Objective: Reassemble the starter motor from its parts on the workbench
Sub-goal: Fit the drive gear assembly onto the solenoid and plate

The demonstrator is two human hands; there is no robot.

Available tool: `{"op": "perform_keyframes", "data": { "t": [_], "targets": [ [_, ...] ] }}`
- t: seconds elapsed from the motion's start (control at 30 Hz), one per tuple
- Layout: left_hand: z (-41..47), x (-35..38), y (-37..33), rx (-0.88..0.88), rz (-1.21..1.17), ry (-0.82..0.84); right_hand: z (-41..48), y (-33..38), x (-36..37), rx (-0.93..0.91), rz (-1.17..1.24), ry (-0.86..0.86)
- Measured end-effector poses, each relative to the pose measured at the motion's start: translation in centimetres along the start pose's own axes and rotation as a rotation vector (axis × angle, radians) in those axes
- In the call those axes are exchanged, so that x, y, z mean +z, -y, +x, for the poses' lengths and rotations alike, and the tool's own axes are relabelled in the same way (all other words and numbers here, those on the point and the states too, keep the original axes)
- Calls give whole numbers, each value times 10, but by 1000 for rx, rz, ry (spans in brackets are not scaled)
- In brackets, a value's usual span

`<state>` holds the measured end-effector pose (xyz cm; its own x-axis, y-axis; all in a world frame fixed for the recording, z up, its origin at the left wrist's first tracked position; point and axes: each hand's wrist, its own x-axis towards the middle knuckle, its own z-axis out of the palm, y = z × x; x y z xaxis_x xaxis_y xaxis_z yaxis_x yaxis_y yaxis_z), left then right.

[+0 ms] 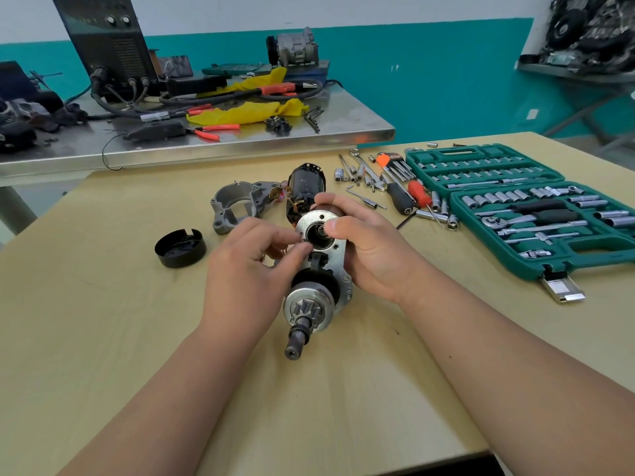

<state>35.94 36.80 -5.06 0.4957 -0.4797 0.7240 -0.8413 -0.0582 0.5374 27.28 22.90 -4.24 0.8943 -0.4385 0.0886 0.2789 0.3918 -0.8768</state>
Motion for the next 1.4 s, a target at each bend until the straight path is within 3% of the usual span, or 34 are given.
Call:
{"op": "perform_keyframes", "data": {
  "t": [0.1, 0.3, 0.53, 0.87, 1.13, 1.4],
  "targets": [
    [0, -1, 1, -7, 16, 13, 0, 0, 0, -8, 8, 9],
    [1, 0, 7, 179, 53, 55, -1, 0, 0, -2, 1, -8],
    [0, -2, 3, 42, 25, 10, -1, 0, 1, -12, 3, 17],
    [1, 0, 9, 245, 105, 10, -2, 1, 0, -4, 7, 4],
    [0, -2, 3, 85, 65, 12, -4, 1, 1, -22, -16, 7],
    [1, -1, 5, 178, 42, 68, -5, 1, -2, -4, 5, 0]
  ]
}}
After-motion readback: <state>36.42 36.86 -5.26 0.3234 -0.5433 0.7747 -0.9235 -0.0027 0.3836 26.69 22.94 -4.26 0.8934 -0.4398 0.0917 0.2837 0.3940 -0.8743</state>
